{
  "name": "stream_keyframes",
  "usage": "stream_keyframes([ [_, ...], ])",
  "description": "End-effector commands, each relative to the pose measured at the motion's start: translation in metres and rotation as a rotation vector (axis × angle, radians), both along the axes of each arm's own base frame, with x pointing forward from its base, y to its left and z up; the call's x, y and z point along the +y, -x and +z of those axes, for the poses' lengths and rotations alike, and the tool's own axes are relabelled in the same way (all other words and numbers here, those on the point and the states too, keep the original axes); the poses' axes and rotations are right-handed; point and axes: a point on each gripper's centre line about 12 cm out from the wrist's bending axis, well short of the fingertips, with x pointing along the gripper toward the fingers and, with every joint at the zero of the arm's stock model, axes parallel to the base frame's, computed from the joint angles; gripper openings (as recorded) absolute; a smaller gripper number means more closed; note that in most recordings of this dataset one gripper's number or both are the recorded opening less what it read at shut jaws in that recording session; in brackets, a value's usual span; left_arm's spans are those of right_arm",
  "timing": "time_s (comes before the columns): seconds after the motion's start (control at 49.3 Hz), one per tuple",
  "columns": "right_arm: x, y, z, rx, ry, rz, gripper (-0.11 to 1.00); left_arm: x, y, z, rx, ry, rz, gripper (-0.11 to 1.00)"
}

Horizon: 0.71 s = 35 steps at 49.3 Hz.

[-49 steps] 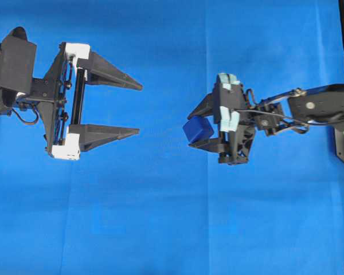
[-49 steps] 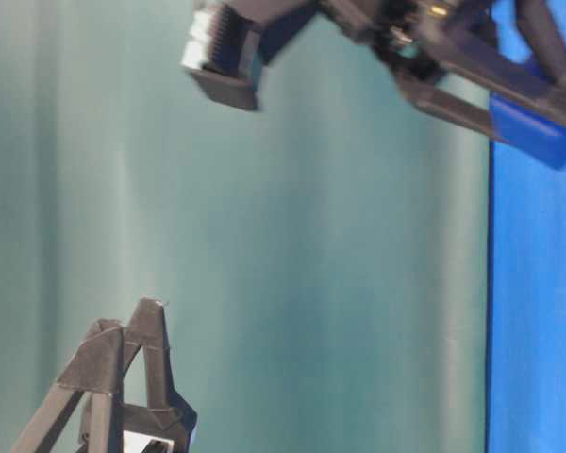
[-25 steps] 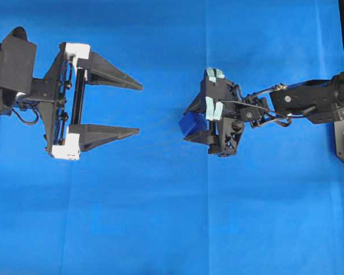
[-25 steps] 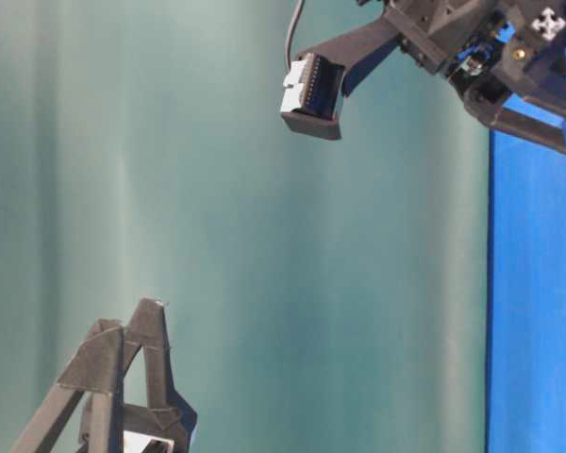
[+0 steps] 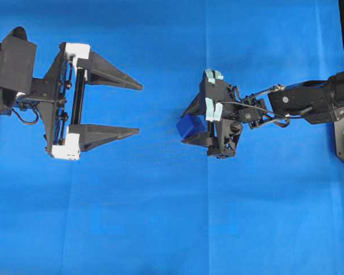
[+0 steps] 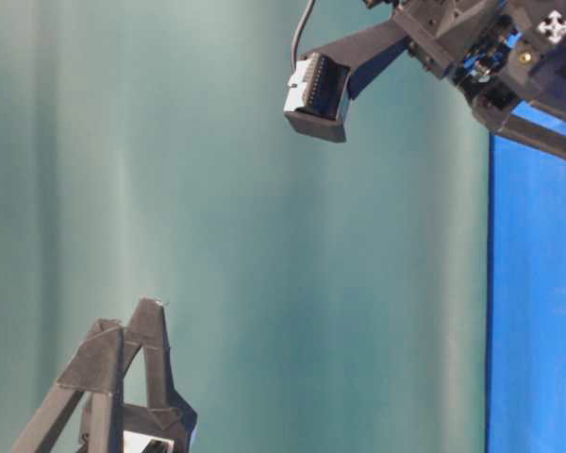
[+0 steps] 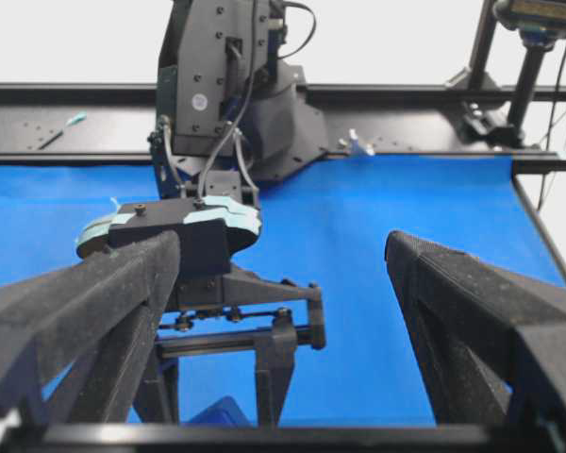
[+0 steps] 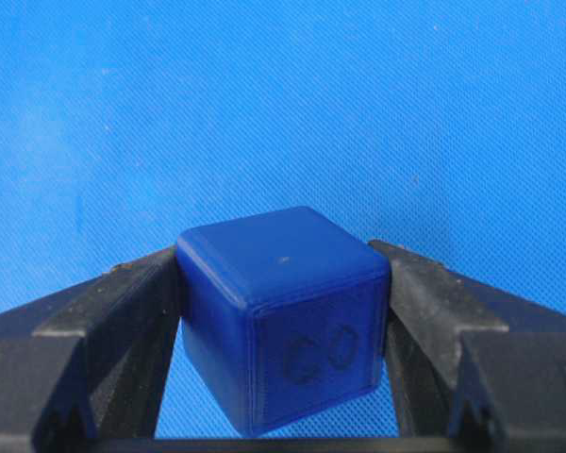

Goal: Handover the blue block to the right arm after grasping it with the left arm, then place it in the designated position.
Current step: 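Lower the held cube toward the table with the right gripper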

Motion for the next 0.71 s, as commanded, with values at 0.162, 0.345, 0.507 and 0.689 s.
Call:
stream_keyframes([
  [0.162,0.0022,-0.0072,0.0108,-0.044,-0.024,-0.016,0.54,0.0000,0.0011,0.0078,-0.025,0.000,0.000,0.93],
  [0.345,0.0023,-0.0068,0.0096,-0.038,-0.037,-0.034,0.93,0.0000,0.0011,0.0080,-0.026,-0.002,-0.001,0.93],
  [0.507,0.0026,-0.0074,0.0107,-0.041,-0.041,-0.037,0.81,-0.0005,0.0014,0.0085,-0.028,-0.002,-0.002,0.93],
  [0.689,0.0019,-0.0083,0.0127,-0.047,-0.040,-0.039,0.83,0.0000,0.0014,0.0083,-0.026,-0.002,-0.001,0.93],
])
